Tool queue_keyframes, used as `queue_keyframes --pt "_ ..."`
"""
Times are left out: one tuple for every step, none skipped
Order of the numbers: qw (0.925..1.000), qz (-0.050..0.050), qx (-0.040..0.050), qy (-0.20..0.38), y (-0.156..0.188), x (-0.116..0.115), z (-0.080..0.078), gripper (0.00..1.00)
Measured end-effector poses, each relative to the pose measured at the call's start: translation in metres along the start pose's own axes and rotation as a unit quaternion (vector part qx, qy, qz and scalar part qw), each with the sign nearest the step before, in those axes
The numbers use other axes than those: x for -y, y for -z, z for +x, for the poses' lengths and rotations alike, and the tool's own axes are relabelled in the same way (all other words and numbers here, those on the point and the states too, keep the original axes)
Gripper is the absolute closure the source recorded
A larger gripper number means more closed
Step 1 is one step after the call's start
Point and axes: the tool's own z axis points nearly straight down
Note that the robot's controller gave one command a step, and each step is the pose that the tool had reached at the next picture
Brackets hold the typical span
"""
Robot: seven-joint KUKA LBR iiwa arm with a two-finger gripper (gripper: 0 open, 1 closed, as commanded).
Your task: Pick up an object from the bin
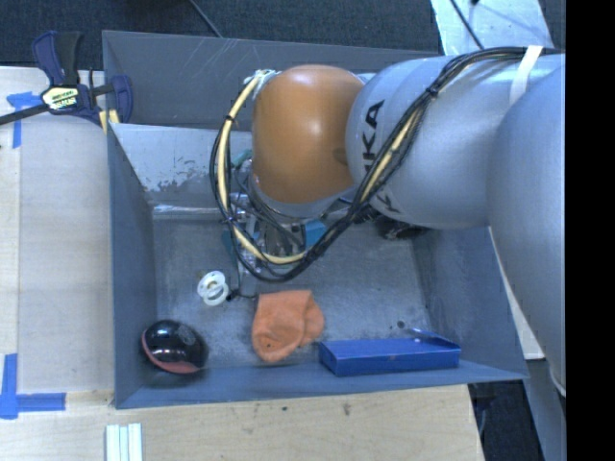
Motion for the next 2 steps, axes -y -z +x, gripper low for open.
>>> queue_keyframes --pt "1.0 -0.001 0.0039 -0.001 0.005 0.001 -0.002 0.0" --pt "1.0 -0.002 0.0066 0.003 -0.046 0.019 0.026 0.0"
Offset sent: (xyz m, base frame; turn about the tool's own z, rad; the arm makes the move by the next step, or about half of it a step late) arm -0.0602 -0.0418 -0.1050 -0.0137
